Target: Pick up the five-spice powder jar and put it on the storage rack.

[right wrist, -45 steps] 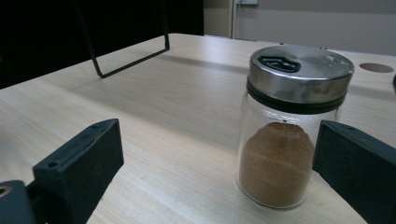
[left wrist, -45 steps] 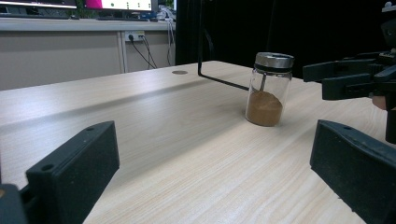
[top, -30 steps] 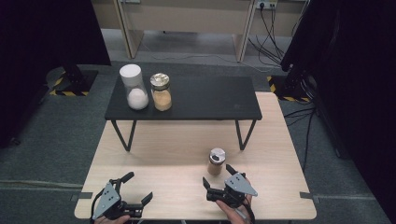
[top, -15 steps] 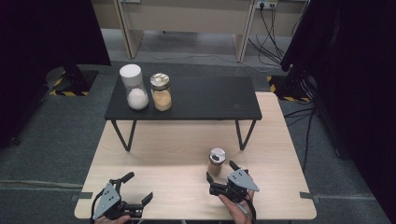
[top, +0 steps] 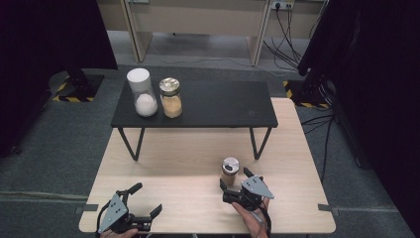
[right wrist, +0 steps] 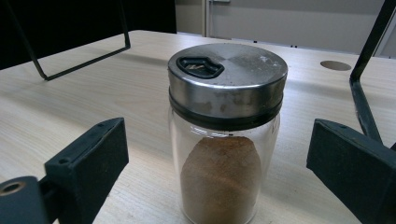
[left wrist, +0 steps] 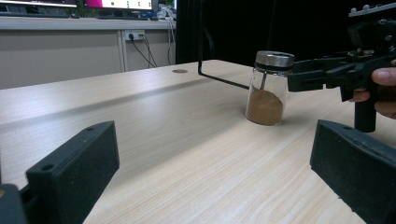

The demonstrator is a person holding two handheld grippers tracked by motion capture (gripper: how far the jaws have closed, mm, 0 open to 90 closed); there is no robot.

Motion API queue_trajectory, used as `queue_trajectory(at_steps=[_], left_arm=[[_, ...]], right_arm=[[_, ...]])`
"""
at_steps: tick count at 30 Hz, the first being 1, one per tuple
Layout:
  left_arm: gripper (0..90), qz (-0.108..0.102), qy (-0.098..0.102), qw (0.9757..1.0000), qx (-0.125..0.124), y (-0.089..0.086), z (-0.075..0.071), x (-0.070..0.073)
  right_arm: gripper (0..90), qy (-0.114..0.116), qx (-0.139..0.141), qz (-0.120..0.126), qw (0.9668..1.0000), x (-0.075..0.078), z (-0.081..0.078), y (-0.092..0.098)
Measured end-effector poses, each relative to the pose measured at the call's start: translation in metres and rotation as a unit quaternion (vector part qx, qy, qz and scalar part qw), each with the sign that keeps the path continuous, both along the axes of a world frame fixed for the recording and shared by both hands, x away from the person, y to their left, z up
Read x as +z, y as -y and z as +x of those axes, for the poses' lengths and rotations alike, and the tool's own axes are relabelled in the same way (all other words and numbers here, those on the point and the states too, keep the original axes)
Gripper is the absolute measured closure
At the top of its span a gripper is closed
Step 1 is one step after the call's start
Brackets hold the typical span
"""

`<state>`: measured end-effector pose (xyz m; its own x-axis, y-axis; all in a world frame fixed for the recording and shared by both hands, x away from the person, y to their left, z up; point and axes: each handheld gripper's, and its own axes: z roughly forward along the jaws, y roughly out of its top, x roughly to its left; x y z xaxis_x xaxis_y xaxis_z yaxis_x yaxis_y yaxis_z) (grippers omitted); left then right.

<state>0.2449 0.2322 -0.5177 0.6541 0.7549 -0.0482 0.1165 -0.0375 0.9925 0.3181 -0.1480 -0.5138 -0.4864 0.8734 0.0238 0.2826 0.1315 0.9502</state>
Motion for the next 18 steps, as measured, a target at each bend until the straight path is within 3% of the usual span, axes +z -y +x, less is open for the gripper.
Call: queue_trajectory(at_steps=[18], left_arm=[[0.7, -0.001, 0.0, 1.0, 0.0, 0.0, 0.0, 0.0]], right_arm=[[13.7, -0.017, -0.003, 0.0, 0.9999, -0.006, 0.019, -0.004]])
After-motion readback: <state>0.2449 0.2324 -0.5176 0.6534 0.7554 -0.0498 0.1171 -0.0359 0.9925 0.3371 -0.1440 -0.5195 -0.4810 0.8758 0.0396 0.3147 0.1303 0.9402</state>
